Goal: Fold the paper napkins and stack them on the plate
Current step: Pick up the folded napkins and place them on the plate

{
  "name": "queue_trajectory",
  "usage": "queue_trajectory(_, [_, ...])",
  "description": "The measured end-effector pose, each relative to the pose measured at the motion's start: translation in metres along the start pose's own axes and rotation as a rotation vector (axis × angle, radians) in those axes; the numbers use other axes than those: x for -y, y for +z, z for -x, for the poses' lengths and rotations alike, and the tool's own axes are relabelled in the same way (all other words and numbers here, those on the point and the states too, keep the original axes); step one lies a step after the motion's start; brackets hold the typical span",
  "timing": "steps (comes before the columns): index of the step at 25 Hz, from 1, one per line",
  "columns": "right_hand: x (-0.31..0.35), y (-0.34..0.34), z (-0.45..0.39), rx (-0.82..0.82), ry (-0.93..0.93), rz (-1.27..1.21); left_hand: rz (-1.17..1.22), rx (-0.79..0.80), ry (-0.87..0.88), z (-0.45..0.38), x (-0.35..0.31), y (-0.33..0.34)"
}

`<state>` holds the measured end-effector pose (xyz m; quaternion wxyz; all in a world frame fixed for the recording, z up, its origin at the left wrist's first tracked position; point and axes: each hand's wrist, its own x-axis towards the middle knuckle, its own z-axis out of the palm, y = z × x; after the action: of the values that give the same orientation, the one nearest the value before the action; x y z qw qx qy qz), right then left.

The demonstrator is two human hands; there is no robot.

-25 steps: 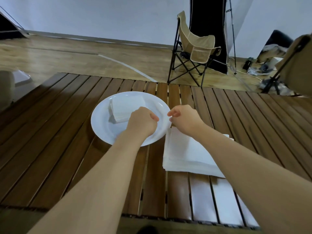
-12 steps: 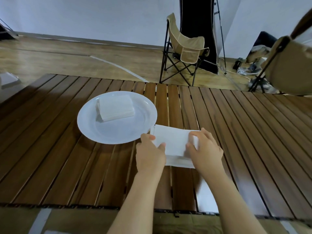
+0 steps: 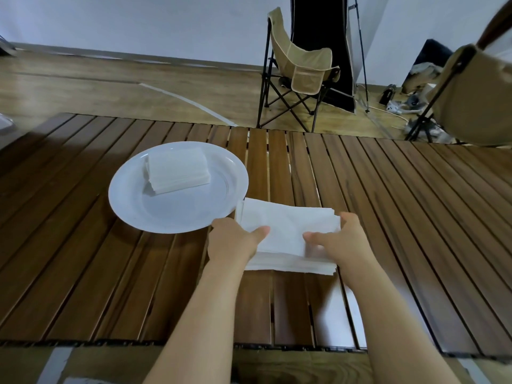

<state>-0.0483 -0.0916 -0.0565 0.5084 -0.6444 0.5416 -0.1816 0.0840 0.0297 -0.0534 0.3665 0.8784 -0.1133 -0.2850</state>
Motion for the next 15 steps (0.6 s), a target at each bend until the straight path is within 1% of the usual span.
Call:
queue_trajectory(2, [-0.002,-0.005,-0.008,0.032,0.095,-0.019,0.010,0.088,-0.032,-0.001,0.000,-0.006])
queue_trajectory(4, [-0.002,-0.010,-0.010,0.098,0.183,-0.048,0.020,0.188,-0.083,-0.002,0.000,-0.010])
queue_trajectory(7, [-0.005,-0.016,-0.014,0.146,0.251,-0.125,0.030,0.279,-0.110,-0.006,0.004,-0.012])
queue_trajectory(11, [-0.005,-0.021,-0.009,0.194,0.297,-0.197,0.003,0.311,-0.099,-0.006,0.004,-0.010])
queue_trajectory(15, [-0.004,-0.019,-0.009,0.199,0.247,-0.162,0.030,0.337,-0.101,-0.007,0.003,-0.010])
